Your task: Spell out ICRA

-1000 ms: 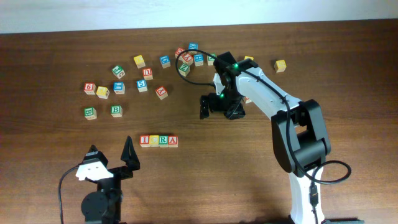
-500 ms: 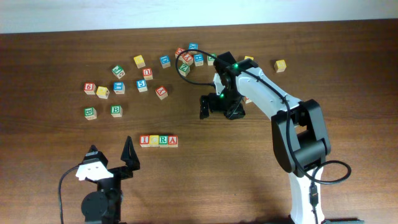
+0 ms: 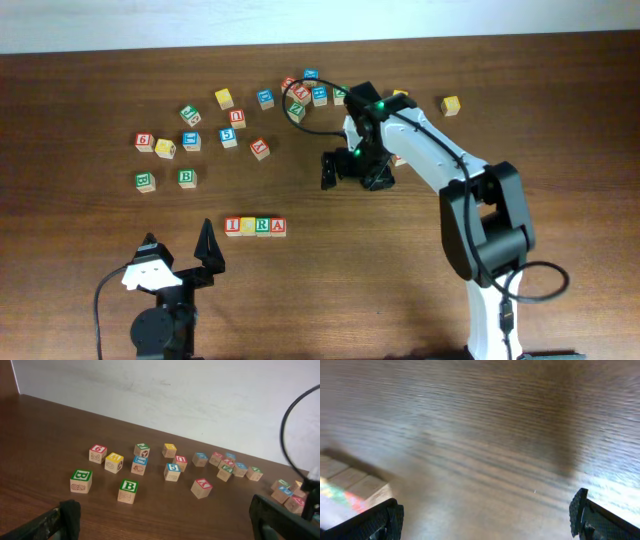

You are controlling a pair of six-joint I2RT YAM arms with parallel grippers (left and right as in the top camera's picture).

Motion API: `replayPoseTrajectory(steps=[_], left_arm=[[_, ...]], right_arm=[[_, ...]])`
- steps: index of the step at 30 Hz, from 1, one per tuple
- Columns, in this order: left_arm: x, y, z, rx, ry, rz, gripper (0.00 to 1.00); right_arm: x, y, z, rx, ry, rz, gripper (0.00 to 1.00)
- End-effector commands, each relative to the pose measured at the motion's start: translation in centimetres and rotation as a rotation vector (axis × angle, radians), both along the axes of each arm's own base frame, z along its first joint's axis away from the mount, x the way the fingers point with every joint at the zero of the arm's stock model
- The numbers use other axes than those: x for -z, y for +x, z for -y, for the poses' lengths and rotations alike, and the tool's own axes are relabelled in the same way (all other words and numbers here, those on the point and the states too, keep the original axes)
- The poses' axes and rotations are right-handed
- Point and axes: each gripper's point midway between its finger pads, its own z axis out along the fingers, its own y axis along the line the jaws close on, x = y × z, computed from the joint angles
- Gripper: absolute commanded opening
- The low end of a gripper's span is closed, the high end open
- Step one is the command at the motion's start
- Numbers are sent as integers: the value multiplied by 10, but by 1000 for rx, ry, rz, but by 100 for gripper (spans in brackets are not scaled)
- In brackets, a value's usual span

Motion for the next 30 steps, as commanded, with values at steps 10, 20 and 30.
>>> replayPoseTrajectory(steps=[10,20,30], left_arm=[[1,0,0,0,16,-2,99],[1,0,0,0,16,-2,99],[1,0,0,0,17,-2,99]], right_arm=[[-202,-8,13,-15,135,495,98],[-328,-31,135,125,-192,1011,98],[-217,-43,180,273,-126,1247,98]])
